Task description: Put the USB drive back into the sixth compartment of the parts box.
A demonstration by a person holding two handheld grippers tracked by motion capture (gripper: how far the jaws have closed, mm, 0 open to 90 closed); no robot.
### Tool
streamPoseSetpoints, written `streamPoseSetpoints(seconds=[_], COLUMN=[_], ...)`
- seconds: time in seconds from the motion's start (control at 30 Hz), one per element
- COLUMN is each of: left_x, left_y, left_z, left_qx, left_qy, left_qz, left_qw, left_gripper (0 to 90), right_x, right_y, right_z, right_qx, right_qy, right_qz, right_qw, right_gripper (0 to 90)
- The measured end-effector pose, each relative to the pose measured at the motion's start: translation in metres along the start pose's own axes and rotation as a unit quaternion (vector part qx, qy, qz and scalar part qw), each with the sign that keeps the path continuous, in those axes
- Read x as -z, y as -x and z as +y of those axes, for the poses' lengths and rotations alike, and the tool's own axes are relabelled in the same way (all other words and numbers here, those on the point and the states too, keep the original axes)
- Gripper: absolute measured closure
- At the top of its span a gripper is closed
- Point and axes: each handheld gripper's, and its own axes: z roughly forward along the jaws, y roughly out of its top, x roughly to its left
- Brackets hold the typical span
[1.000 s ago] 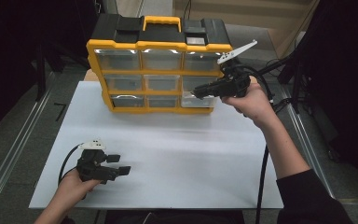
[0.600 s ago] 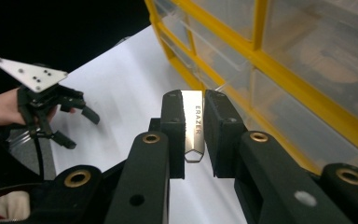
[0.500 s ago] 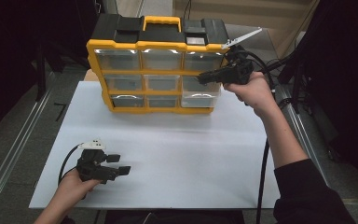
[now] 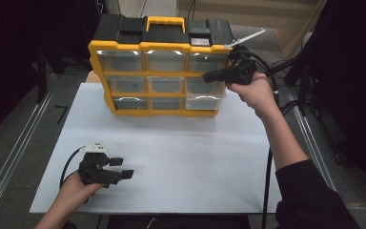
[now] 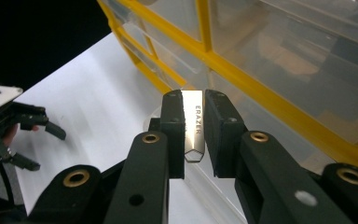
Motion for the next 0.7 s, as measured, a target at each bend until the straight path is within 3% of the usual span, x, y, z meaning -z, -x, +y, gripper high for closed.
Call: streamPoseSetpoints(seconds=[0.23,0.5,0.7], left_x=[0.000,0.000,0.000], left_y=[0.000,0.000,0.000], left_z=[0.000,0.000,0.000], left_qx=[-0.001,-0.002,-0.002], left_qy=[0.000,-0.001,-0.001], left_qz=[0.000,0.000,-0.001], left_qw=[1.0000,1.0000,1.0000], left_gripper=[26.6,26.6,26.6], right_x=[-0.007,-0.020,-0.024], right_y=[0.003,0.005,0.006], right_z=[-0.004,-0.009,-0.012], right_qx=[-0.014,-0.010,-0.026], right_qy=[-0.003,-0.010,-0.015], right_qz=[-0.014,-0.025,-0.032], right_qw=[0.9998,0.9996,0.9990], right_gripper=[75.8,75.2,62.4])
